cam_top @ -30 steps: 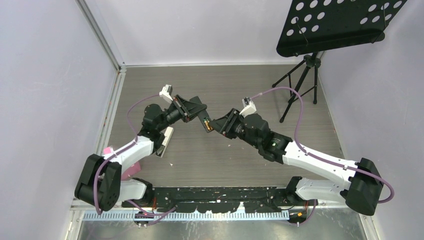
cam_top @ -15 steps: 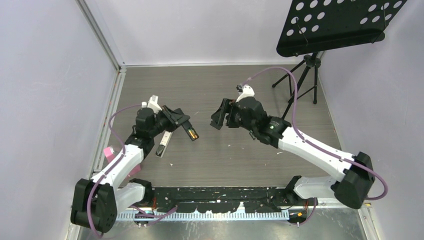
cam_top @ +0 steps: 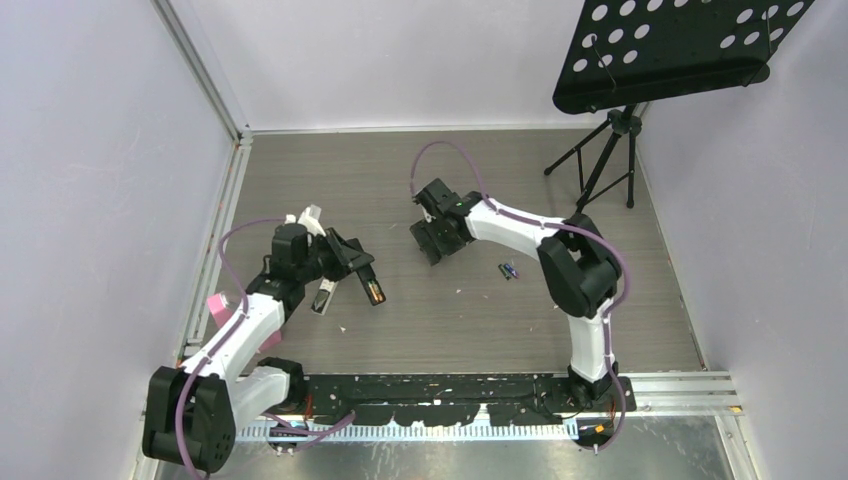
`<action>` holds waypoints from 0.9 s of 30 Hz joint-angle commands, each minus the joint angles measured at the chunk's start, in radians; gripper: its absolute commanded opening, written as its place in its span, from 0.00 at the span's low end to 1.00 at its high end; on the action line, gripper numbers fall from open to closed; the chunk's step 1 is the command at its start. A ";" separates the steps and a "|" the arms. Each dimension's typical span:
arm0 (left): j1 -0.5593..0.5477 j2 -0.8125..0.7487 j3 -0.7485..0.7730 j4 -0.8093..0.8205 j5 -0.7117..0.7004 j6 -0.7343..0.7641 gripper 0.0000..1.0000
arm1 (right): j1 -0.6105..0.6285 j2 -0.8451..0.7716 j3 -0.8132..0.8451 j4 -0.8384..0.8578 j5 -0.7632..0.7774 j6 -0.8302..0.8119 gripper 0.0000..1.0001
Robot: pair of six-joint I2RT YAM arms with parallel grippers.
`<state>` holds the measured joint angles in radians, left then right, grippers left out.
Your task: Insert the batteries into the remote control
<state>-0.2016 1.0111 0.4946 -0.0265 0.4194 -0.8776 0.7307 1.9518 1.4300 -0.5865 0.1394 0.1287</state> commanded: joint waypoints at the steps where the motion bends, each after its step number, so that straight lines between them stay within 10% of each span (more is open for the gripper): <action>1: 0.005 0.008 0.055 -0.006 0.085 0.078 0.00 | -0.005 0.057 0.130 -0.121 -0.046 -0.161 0.84; 19: 0.005 0.110 0.083 0.008 0.150 0.145 0.00 | -0.020 0.265 0.329 -0.276 -0.126 -0.281 0.54; 27: 0.005 0.118 0.074 0.021 0.169 0.144 0.00 | -0.034 0.305 0.333 -0.275 -0.158 -0.321 0.56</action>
<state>-0.2016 1.1282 0.5385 -0.0555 0.5491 -0.7502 0.7067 2.2074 1.7470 -0.8425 0.0097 -0.1459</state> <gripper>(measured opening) 0.180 0.546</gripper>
